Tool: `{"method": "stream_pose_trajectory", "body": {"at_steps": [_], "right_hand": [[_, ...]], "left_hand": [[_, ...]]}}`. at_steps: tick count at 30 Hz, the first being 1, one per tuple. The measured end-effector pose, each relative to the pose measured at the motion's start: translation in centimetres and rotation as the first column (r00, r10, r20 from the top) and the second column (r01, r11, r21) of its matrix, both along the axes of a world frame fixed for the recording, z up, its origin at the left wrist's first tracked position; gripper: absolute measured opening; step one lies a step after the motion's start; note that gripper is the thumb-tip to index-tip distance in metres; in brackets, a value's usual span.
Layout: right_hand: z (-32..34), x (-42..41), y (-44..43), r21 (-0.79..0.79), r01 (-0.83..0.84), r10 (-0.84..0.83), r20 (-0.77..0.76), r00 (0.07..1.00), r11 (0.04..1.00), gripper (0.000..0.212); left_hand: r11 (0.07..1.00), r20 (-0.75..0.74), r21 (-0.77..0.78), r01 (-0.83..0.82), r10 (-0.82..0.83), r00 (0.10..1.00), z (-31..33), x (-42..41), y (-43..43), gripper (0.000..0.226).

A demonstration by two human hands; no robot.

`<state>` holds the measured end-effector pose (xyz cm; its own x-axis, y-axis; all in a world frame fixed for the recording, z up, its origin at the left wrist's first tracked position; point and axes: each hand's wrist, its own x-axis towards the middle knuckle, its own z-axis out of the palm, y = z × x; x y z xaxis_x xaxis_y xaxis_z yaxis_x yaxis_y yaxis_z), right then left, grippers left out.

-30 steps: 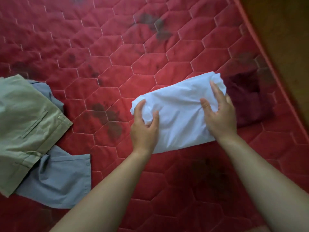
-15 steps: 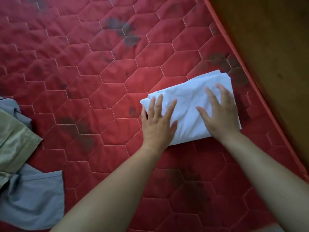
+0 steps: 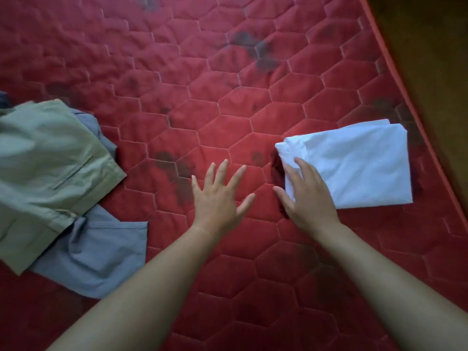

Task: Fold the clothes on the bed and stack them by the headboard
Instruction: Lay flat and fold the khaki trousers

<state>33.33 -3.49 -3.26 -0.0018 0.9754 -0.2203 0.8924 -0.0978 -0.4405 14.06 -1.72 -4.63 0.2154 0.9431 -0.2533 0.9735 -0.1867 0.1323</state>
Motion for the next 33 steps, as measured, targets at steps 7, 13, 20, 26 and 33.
{"method": "stream_pose_trajectory", "body": {"at_steps": [7, 13, 20, 26, 33], "right_hand": [[0.8, -19.7, -1.5, -0.03, -0.159, 0.159, -0.029, 0.987, 0.987, 0.059], [-0.4, -37.1, -1.7, -0.061, -0.211, 0.2, -0.152, 0.968, 0.975, 0.056], [-5.5, -46.1, 3.4, -0.059, -0.174, 0.168, -0.098, 0.981, 0.983, 0.053], [-9.3, -47.2, 7.6, -0.002, -0.025, 0.025, -0.004, 1.0, 1.0, 0.06], [-11.0, -46.9, 7.9, 0.031, 0.07, -0.068, -0.069, 0.995, 0.997, 0.064]], "left_hand": [[0.986, 0.002, 0.025, -0.167, 0.167, 0.986, 1.8, -18.8, -2.7, 0.066], [0.97, -0.018, 0.035, -0.24, 0.241, 0.97, 2.4, -36.1, -4.6, 0.058], [0.967, -0.094, 0.019, -0.256, 0.256, 0.962, -1.5, -49.5, -5.4, 0.055], [0.945, -0.032, -0.106, -0.309, 0.307, 0.951, -6.0, -51.9, -6.6, 0.065], [0.954, 0.022, -0.086, -0.288, 0.291, 0.957, -8.1, -52.1, -7.0, 0.082]]}}
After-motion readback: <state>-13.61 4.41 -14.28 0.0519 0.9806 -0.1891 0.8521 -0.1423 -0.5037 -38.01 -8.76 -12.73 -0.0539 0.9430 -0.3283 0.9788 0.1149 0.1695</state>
